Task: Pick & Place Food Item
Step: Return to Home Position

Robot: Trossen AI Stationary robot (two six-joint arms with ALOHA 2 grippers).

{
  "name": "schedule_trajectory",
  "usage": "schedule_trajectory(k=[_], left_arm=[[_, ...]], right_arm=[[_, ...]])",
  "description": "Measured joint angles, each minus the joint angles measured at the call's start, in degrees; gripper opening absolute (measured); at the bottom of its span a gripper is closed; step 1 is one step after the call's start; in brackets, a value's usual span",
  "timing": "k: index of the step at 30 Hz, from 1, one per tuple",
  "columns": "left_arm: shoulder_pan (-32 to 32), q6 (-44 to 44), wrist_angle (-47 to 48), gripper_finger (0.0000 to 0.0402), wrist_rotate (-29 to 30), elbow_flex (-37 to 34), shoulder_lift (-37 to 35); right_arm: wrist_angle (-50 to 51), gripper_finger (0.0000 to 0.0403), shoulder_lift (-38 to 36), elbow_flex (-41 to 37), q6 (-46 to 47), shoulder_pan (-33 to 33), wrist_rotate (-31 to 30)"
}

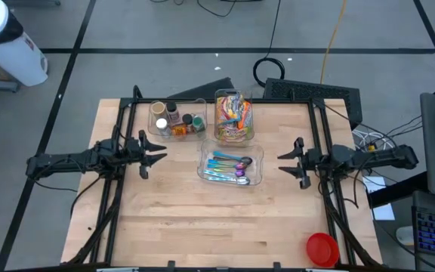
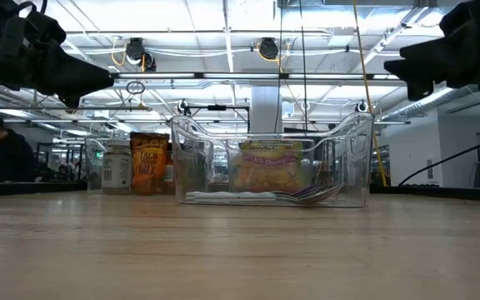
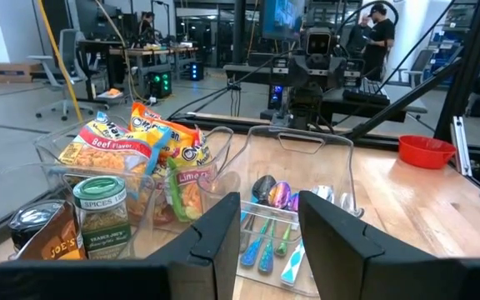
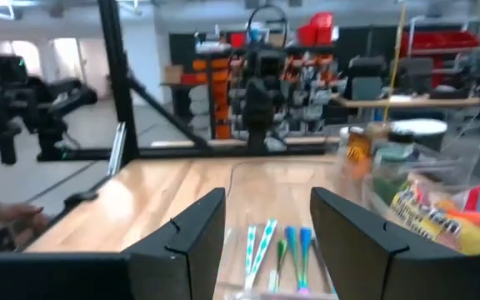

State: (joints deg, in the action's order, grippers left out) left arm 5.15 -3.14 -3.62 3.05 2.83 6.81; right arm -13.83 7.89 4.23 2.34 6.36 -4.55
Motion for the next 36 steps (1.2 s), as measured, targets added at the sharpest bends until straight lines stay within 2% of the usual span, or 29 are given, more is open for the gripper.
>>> schedule_trajectory(k=[6,13,36], left_arm=[[0.0,0.0,0.0,0.0127,0.0,0.0,0.0],[0.0,-0.2,0.4,0.0127,-0.1,0.0,-0.1],[0.0,-0.1,0.4,0.0127,-0.1,0.0,-0.1]], right_arm=[[6.4,0.0169,-7.9,-0.1,0.0,0.0,3.6],[10.3,0.0169,-6.6,0.0,0.3,0.0,2.7],[10.3,0.0169,-5.2,-0.1,1.1,0.0,3.1]])
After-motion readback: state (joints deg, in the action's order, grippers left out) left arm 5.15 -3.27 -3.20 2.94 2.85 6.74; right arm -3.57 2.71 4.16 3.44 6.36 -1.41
